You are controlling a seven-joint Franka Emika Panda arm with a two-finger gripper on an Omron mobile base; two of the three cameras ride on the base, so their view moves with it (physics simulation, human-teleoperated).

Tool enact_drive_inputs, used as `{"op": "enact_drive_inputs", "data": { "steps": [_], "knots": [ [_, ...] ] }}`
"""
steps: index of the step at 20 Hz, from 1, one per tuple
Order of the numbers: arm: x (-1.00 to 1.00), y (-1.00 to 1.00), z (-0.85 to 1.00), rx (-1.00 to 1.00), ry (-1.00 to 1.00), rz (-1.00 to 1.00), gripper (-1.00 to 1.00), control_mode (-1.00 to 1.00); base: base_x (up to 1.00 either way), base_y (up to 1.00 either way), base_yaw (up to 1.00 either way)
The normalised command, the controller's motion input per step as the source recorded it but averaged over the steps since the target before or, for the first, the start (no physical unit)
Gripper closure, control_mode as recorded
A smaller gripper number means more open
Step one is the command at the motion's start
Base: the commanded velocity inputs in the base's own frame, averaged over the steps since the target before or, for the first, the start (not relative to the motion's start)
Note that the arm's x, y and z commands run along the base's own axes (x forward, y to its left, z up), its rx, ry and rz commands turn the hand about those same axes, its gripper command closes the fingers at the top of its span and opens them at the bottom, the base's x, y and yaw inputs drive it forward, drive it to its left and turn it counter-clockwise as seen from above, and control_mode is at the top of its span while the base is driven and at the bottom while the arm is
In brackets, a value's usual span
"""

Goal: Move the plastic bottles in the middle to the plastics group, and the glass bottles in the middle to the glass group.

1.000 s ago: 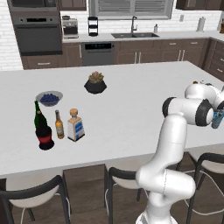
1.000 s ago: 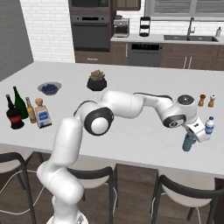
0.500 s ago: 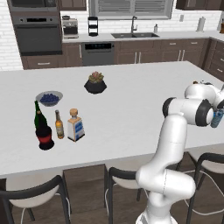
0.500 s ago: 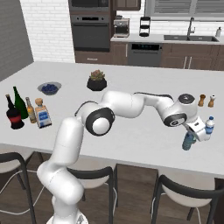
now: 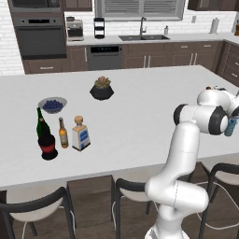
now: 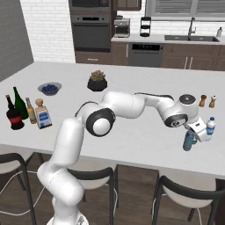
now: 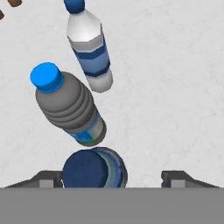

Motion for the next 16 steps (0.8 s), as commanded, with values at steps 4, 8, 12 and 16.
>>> {"op": "enact_drive_inputs", "data": {
  "steps": [4,8,12,16],
  "knots": [
    [0.00,0.00,0.00,0.00,0.00,0.00,-1.00,-1.00,0.00,0.00,0.00],
    [0.00,0.06,0.00,0.00,0.00,0.00,-1.00,-1.00,0.00,0.00,0.00],
    [0.00,0.21,0.08,0.00,0.00,0.00,-1.00,-1.00,0.00,0.00,0.00],
    [-0.14,0.30,0.27,0.00,0.00,0.00,-1.00,-1.00,0.00,0.00,0.00]
  ]
}}
